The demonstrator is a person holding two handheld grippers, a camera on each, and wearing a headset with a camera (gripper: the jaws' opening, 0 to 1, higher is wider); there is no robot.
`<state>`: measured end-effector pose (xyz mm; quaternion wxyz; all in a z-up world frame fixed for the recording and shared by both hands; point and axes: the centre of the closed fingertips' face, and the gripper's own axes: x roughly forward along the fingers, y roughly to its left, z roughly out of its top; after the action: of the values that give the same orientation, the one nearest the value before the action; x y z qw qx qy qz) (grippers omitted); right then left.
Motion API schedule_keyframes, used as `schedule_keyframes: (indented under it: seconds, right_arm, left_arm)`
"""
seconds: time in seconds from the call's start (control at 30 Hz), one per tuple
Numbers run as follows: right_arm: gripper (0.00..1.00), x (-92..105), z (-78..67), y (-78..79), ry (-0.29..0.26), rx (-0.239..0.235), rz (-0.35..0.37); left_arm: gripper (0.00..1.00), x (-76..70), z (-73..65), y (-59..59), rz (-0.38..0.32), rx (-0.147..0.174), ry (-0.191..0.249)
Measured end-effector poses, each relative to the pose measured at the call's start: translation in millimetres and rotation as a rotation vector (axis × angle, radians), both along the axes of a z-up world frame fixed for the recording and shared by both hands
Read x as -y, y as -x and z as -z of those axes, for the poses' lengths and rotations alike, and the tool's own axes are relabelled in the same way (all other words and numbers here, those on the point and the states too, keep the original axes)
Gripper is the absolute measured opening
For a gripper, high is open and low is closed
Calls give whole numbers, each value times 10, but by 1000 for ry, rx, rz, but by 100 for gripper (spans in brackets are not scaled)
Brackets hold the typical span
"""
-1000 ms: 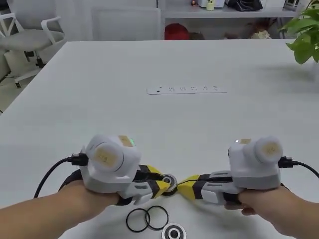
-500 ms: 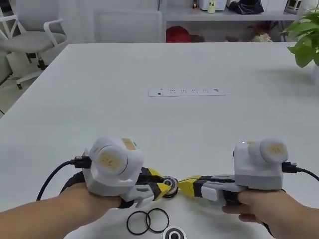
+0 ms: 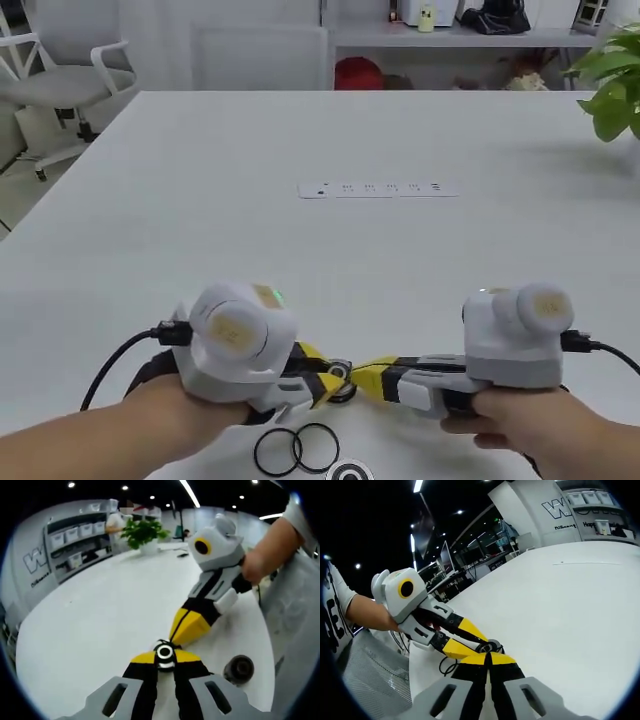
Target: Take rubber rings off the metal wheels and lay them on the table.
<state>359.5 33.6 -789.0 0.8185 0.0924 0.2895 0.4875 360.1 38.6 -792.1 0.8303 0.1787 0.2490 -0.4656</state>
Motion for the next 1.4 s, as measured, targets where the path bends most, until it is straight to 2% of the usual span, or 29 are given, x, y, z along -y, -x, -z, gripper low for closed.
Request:
schedule_keyframes:
  seconds: [0.27,0.33,0.43,0.83,0.97,1.07,1.23,1.4]
  right_arm:
    - [0,-47,-27,15,-22,-6,-10]
    - [0,-75,-74,30,-41,-3,-22]
    - [0,-74,-80,36,-35,11,-37]
    - [0,-1,-22,-18,-43,-26,13]
    - [0,8,-46,-31,-54,-36,26]
    - [0,6,-59,-24,-58,-36,24]
    - [0,-18,-100,-22,-69,-35,25]
    - [0,-31,-148,-25,-77,-31,26]
  left_arm:
    - [12,2,-1,1,1,3,-1]
    - [12,3,0,4,0,4,1]
    - [12,3,1,5,0,6,5]
    - [13,10,-4,0,-10,-3,21]
    - [14,4,-11,-12,-30,-40,50]
    - [14,-15,-23,11,-32,-51,56]
    - [12,-61,-91,66,-20,-48,76]
    - [17,-96,-197,93,-22,-38,107]
